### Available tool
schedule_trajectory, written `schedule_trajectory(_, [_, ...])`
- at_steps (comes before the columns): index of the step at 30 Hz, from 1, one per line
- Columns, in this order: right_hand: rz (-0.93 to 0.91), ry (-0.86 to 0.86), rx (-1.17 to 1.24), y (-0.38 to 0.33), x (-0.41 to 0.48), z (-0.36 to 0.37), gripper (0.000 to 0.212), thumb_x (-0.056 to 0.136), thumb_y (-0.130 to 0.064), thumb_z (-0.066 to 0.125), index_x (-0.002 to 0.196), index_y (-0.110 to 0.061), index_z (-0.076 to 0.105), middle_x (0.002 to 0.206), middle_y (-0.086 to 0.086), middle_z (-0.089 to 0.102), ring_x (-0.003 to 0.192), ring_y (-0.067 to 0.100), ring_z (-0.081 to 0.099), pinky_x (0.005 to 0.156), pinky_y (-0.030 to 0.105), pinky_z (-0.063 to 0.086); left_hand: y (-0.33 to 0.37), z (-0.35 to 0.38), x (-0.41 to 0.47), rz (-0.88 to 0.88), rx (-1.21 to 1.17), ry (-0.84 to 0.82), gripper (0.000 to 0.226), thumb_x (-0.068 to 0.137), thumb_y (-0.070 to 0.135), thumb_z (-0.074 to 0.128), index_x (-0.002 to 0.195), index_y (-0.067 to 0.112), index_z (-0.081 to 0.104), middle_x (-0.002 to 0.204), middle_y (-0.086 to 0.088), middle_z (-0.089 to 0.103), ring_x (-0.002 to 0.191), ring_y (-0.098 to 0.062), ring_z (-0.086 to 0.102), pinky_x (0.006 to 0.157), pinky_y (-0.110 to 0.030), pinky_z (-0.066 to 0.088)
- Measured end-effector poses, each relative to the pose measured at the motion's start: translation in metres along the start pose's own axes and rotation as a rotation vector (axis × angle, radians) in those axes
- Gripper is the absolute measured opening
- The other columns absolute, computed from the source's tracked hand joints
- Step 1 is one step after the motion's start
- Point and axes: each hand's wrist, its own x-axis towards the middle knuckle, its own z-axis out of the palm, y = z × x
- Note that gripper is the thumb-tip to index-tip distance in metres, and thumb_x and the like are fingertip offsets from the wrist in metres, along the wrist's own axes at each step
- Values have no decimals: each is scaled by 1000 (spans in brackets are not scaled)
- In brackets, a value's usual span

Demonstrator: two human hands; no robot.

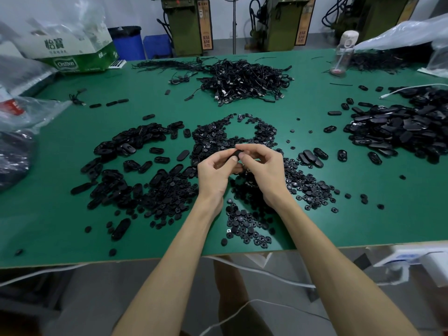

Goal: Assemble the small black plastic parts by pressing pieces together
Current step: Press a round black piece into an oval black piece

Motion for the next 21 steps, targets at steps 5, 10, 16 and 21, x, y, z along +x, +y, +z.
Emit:
schedule_trajectory(5, [-6,6,-27,-1,0,0,27,90,-3,71,101,-25,82,88,-4,71,82,9,65,76,27,57,-2,0,1,28,51,-9,20,97,2,68,110,15,75,94,-3,80,83,-20,77,79,-28,61])
schedule_trajectory(10, [-2,0,-38,-2,0,0,25,89,-4,71,100,-25,82,87,-2,71,82,11,65,79,34,60,-3,0,1,44,54,-2,21,97,0,67,106,17,75,92,-4,80,84,-23,77,82,-34,63])
schedule_trajectory(16, [18,22,-3,-5,-1,1,24,91,-2,68,102,-20,81,84,-4,72,79,10,65,72,26,57,-2,1,1,87,110,-1,20,98,2,66,113,12,75,95,-4,80,84,-18,77,79,-28,62])
schedule_trajectory(21, [122,94,93,-11,0,0,19,94,-2,68,106,-13,79,86,2,72,79,10,65,74,24,56,11,7,2,211,511,3,27,104,14,59,129,15,69,125,-3,66,107,-7,64,95,-15,50])
